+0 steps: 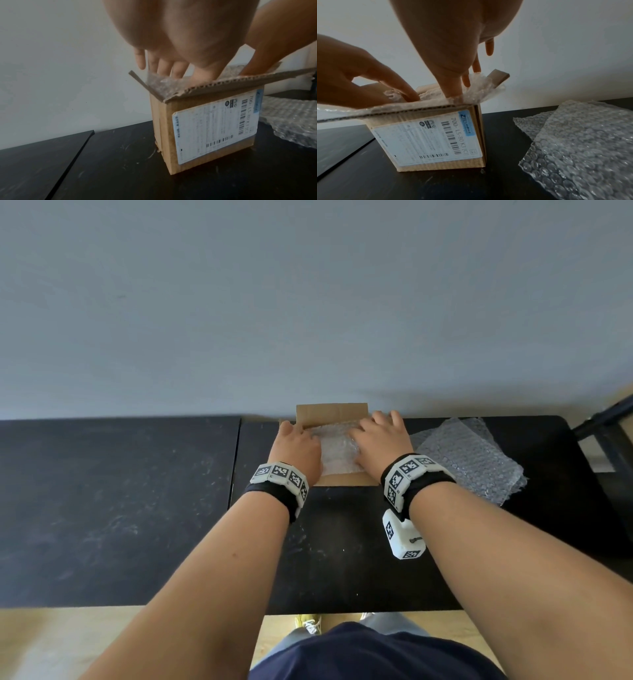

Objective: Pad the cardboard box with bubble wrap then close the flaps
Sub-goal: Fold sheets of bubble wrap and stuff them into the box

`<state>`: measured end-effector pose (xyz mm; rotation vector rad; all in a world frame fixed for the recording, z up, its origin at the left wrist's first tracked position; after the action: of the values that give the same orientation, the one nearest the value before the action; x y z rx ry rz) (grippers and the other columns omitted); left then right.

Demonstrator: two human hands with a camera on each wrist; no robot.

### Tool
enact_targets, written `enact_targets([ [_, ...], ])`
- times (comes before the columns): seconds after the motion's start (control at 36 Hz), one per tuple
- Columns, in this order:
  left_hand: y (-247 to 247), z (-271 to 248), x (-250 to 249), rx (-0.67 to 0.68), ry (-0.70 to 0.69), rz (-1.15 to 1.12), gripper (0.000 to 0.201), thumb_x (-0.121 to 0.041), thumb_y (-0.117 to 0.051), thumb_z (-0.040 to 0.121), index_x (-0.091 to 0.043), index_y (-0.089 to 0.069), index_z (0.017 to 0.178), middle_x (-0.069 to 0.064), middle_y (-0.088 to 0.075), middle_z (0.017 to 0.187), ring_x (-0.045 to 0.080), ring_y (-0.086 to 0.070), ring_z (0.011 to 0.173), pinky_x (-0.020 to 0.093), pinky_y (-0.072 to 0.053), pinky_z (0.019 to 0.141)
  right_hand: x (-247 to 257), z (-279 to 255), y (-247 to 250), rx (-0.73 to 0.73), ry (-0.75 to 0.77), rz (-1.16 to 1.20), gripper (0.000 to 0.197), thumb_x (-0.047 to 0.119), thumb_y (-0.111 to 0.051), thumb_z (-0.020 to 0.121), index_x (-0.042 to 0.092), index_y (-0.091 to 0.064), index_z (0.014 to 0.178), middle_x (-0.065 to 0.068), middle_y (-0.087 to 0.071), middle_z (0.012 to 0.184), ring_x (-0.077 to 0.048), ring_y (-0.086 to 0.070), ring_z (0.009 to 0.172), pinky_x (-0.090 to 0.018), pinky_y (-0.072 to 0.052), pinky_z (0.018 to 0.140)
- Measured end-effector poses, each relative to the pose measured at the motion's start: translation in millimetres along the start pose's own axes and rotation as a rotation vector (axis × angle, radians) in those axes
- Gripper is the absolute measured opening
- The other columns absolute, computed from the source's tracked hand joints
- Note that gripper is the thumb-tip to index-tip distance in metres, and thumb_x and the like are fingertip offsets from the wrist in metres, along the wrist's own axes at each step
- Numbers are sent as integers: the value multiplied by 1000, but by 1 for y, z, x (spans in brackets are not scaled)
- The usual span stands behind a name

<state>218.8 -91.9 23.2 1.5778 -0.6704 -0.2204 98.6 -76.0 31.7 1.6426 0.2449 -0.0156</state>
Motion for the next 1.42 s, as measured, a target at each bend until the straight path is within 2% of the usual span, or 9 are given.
enact_targets([
  [0.17, -4, 18, -1, 48, 2, -26, 16, -14, -51, 87, -21, -63, 97, -7, -69, 91, 20, -49, 111, 39, -31, 95, -1, 8, -9, 161, -16, 31, 35, 20, -54, 87, 25, -59, 120, 3, -63, 114, -24, -39, 127, -55, -12, 114],
  [0.31, -6, 29, -7, 88, 1, -39, 11, -13, -53, 89, -17, -62, 95, -4, -69, 86, 23, -52, 110, 40, -31, 100, 2, 21, -12, 304, -17, 40, 43, 10, -47, 85, 17, -49, 127, 0, -69, 110, -30, -34, 134, -60, 0, 116],
  [0.47, -10, 36, -14, 77, -39, -24, 17, -12, -45, 93, -12, -57, 105, 1, -70, 95, 25, -52, 109, 36, -36, 96, 4, 27, -16, 266, -22, -4, 49, 11, -53, 84, 11, -44, 132, -5, -73, 101, -33, -31, 137, -58, 2, 117],
  [0.81, -9, 31, -14, 76, -39, -28, 20, -9, -45, 94, -12, -56, 111, 4, -67, 104, 26, -54, 108, 35, -41, 93, -1, 17, -23, 225, -69, 81, 43, 9, -43, 83, 13, -46, 126, 0, -69, 108, -29, -34, 133, -61, 3, 115],
  [0.97, 6, 22, -11, 77, -54, 29, 27, -6, -46, 93, -11, -62, 115, 7, -60, 116, 28, -47, 117, 37, -38, 96, -3, 14, -21, 293, -92, 125, 42, 13, -45, 83, 15, -50, 124, -1, -62, 125, -27, -26, 140, -63, 6, 114],
  [1.06, 16, 15, -12, 61, -70, 63, 25, -5, -50, 91, -11, -63, 112, 7, -59, 113, 27, -47, 115, 36, -38, 97, -3, 9, -14, 254, -104, 135, 40, 17, -45, 86, 18, -52, 125, -1, -58, 131, -26, -29, 139, -61, 1, 115],
  [1.11, 24, 10, -14, 40, -80, 87, 25, -2, -51, 89, -11, -64, 108, 5, -59, 110, 26, -47, 113, 34, -37, 97, -3, 5, -5, 214, -96, 138, 40, 17, -46, 86, 19, -53, 126, -3, -56, 130, -26, -35, 133, -56, -11, 115],
  [1.22, 41, 5, -16, -21, -79, 112, 25, 2, -51, 86, -11, -64, 102, 5, -56, 110, 26, -45, 111, 34, -36, 97, -5, 2, 12, 116, -66, 151, 38, 13, -51, 84, 16, -57, 121, -8, -56, 124, -28, -43, 121, -40, -34, 101],
  [1.42, 44, 0, -14, 123, -37, 141, 15, -4, -51, 91, -13, -63, 89, 1, -63, 93, 23, -58, 100, 32, -41, 92, -5, -1, 18, 252, -34, 31, 24, 10, -49, 87, 21, -64, 103, -3, -66, 107, -25, -61, 105, -39, -30, 102],
])
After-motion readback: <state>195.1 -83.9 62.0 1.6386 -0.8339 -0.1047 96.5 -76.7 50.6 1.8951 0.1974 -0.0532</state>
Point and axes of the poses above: each hand's wrist, its own z-axis towards the middle knuckle, its own y-axis out of the back of the hand, x = y × z, the point moved 7 cm from there along z, towards the middle knuckle
